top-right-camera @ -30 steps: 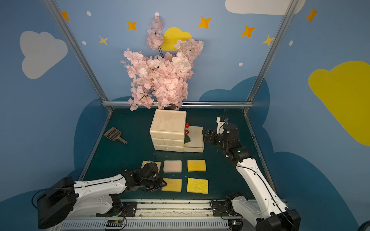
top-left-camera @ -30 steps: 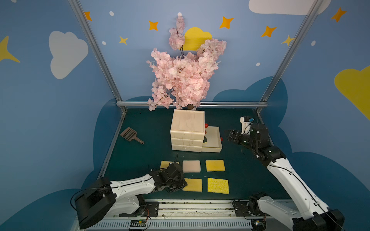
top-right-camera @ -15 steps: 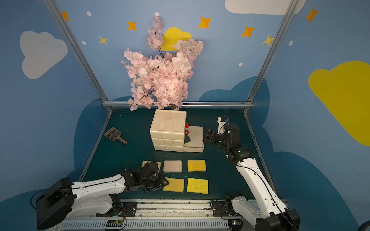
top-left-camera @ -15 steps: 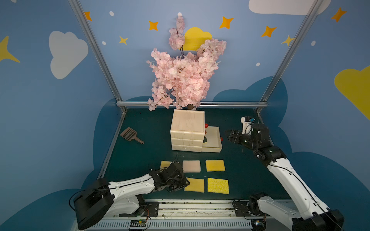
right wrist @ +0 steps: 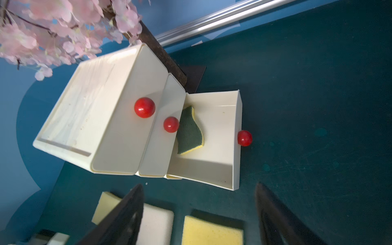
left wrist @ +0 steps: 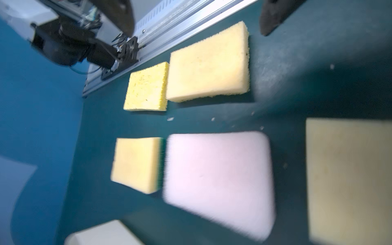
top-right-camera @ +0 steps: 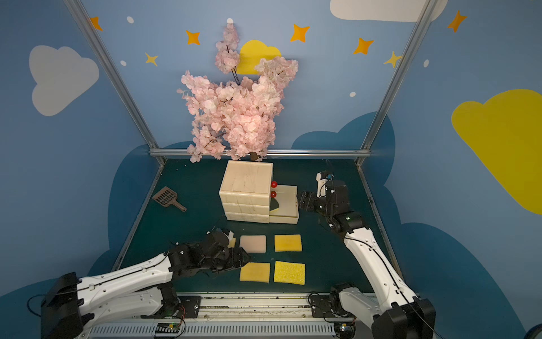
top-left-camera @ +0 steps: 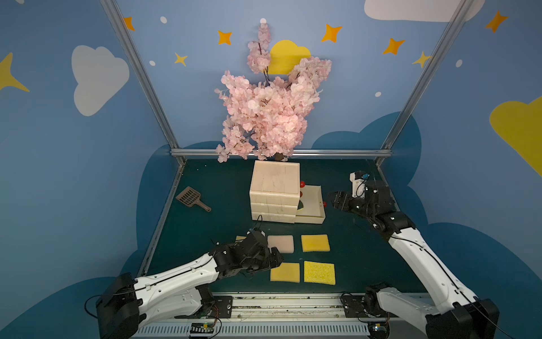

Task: Take the sponge out of the drawer
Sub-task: Place the sponge at the center of the board.

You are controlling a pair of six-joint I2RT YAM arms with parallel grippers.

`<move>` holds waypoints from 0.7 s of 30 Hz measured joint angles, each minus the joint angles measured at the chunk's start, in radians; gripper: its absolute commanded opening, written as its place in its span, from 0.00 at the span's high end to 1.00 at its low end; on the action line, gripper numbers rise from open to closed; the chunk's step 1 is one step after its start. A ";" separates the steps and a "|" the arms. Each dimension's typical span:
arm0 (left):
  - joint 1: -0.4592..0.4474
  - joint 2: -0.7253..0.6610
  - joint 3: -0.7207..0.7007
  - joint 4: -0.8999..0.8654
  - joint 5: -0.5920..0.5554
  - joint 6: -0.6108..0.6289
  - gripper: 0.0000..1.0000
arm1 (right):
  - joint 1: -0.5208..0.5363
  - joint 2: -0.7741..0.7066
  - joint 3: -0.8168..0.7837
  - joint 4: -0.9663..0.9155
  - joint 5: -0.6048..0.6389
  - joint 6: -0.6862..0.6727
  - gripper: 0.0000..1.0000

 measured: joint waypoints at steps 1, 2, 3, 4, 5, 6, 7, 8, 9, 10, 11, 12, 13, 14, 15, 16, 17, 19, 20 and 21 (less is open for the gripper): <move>0.008 -0.006 0.045 -0.029 -0.006 0.039 0.00 | 0.000 0.019 0.000 -0.001 -0.011 -0.008 0.26; 0.019 -0.006 0.098 -0.061 -0.010 0.081 0.01 | 0.000 0.040 0.001 -0.002 -0.020 -0.013 0.26; 0.032 -0.004 0.141 -0.085 -0.011 0.118 0.00 | 0.000 0.059 0.002 -0.005 -0.026 -0.018 0.26; 0.052 0.002 0.198 -0.114 -0.012 0.163 0.00 | 0.000 0.082 0.006 -0.012 -0.031 -0.026 0.26; 0.075 0.010 0.251 -0.143 -0.008 0.209 0.01 | 0.000 0.107 0.013 -0.018 -0.038 -0.032 0.26; 0.097 0.019 0.295 -0.164 -0.004 0.247 0.00 | 0.000 0.128 0.019 -0.023 -0.046 -0.038 0.26; 0.127 0.032 0.342 -0.185 0.006 0.293 0.00 | 0.000 0.156 0.030 -0.029 -0.058 -0.048 0.28; 0.160 0.047 0.386 -0.208 0.024 0.335 0.01 | 0.000 0.185 0.042 -0.032 -0.072 -0.057 0.30; 0.191 0.062 0.422 -0.226 0.042 0.373 0.00 | 0.002 0.206 0.051 -0.033 -0.081 -0.064 0.32; 0.230 0.082 0.461 -0.243 0.064 0.415 0.01 | 0.006 0.234 0.065 -0.035 -0.091 -0.071 0.34; 0.270 0.107 0.503 -0.264 0.093 0.455 0.00 | 0.009 0.262 0.079 -0.037 -0.096 -0.080 0.34; 0.297 0.127 0.532 -0.277 0.113 0.484 0.01 | 0.013 0.285 0.090 -0.039 -0.098 -0.084 0.34; 0.327 0.158 0.571 -0.293 0.139 0.520 0.00 | 0.018 0.312 0.103 -0.038 -0.103 -0.089 0.35; 0.352 0.189 0.612 -0.309 0.164 0.553 0.01 | 0.024 0.340 0.116 -0.038 -0.109 -0.092 0.36; 0.372 0.217 0.645 -0.318 0.185 0.582 0.01 | 0.029 0.365 0.129 -0.039 -0.116 -0.097 0.37; 0.393 0.247 0.683 -0.328 0.208 0.614 0.00 | 0.035 0.394 0.143 -0.039 -0.122 -0.103 0.39; 0.412 0.274 0.718 -0.338 0.229 0.641 0.01 | 0.041 0.424 0.160 -0.039 -0.125 -0.106 0.39; 0.444 0.318 0.774 -0.352 0.267 0.690 0.00 | 0.053 0.487 0.203 -0.045 -0.130 -0.112 0.42; 0.462 0.336 0.797 -0.357 0.286 0.712 0.00 | 0.059 0.526 0.234 -0.055 -0.132 -0.118 0.43; 0.478 0.351 0.814 -0.359 0.302 0.731 0.00 | 0.064 0.563 0.267 -0.070 -0.134 -0.124 0.45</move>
